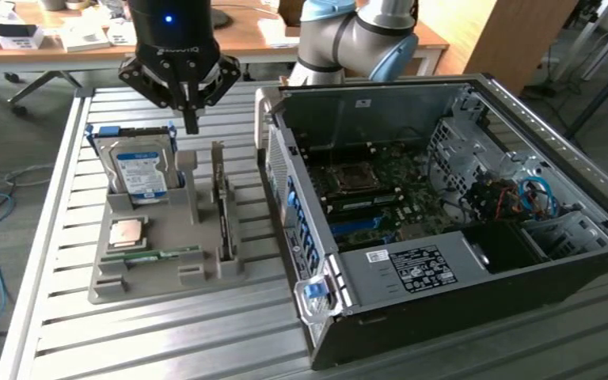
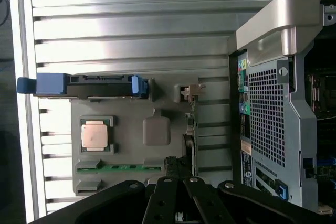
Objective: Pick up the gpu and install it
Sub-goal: 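Reach for the gpu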
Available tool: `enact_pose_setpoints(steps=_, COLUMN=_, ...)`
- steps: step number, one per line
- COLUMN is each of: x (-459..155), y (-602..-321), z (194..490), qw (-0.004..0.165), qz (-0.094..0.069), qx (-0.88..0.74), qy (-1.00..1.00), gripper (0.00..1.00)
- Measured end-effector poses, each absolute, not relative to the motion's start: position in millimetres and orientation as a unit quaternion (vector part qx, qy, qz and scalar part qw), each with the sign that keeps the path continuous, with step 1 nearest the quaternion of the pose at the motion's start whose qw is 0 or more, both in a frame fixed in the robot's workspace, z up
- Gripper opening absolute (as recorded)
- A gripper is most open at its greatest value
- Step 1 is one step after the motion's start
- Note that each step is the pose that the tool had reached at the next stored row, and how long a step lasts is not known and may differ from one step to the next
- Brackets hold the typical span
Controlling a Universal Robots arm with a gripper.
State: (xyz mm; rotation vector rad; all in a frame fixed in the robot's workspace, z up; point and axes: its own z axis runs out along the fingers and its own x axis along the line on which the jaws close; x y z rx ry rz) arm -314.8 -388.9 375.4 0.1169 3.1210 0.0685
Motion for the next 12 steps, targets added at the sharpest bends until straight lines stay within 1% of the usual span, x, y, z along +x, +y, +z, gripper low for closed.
enact_pose_setpoints(steps=12, x=-299.2, y=-390.3, z=375.1, qw=0.008, qz=0.022, qx=0.037, qy=0.999, gripper=0.11)
